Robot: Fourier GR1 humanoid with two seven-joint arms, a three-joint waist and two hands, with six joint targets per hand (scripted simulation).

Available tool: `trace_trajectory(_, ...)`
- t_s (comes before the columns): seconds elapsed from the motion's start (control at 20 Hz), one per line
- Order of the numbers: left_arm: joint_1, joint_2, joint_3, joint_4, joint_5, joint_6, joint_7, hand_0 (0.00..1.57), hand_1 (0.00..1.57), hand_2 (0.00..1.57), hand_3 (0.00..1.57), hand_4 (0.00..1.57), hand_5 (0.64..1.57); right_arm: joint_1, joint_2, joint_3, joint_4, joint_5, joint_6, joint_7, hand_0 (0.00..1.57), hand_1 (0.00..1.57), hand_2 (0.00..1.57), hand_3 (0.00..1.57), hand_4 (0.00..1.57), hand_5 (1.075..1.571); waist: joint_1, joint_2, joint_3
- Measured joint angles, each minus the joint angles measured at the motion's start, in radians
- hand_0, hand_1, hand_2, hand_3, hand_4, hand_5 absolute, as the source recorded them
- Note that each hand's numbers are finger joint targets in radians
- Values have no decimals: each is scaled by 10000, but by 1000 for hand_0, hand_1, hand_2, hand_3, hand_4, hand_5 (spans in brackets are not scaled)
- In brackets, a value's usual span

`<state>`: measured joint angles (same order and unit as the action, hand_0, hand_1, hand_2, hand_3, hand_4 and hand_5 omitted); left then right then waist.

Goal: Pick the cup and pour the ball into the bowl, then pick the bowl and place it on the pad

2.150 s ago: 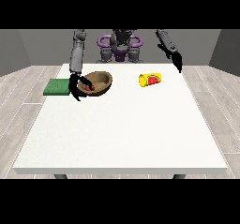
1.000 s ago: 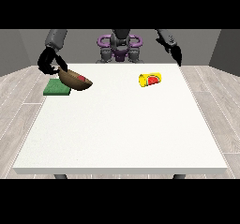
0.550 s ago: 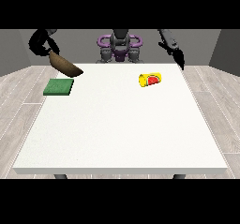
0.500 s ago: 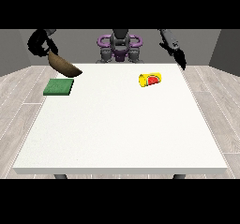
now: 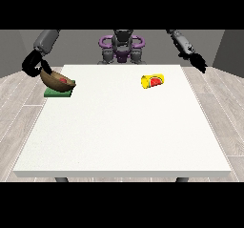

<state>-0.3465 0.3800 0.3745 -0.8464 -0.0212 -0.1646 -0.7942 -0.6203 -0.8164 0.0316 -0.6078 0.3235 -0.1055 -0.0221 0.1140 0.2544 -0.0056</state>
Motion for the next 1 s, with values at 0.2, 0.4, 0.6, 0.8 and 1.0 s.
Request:
trace_trajectory(0.2, -40, 390, 355, -414, 474, -394, -99, 0, 0, 0, 0, 890, 1191, 90, 13, -894, 713, -494, -645, -973, 1571, 1571, 1571, 1571, 1223, 1548, 97, 730, -35)
trace_trajectory(0.4, 40, 733, 644, -711, 833, -728, -146, 0, 0, 0, 0, 866, 1163, -35, 152, -1865, 1328, -1376, -523, -1288, 1571, 1571, 1571, 1265, 738, 1387, 125, 1192, -46)
trace_trajectory(0.6, 184, 843, 836, -953, 1081, -820, -134, 0, 0, 0, 0, 863, 1179, -365, 351, -2814, 1842, -2393, 43, -1273, 1264, 1264, 1263, 911, 200, 1389, 31, 1475, 30)
trace_trajectory(0.8, 501, 950, 963, -1440, 1341, -982, 48, 0, 0, 0, 0, 852, 1176, -632, -22, -3537, 2369, -3000, 397, -1161, 0, 0, 641, 182, 0, 1238, 24, 1580, 66)
trace_trajectory(1.0, 742, 1116, 1104, -1723, 1573, -1145, 265, 0, 0, 0, 0, 879, 1193, -869, -551, -3979, 2632, -3364, 849, -984, 0, 0, 502, 0, 0, 1283, 2, 1504, 70)
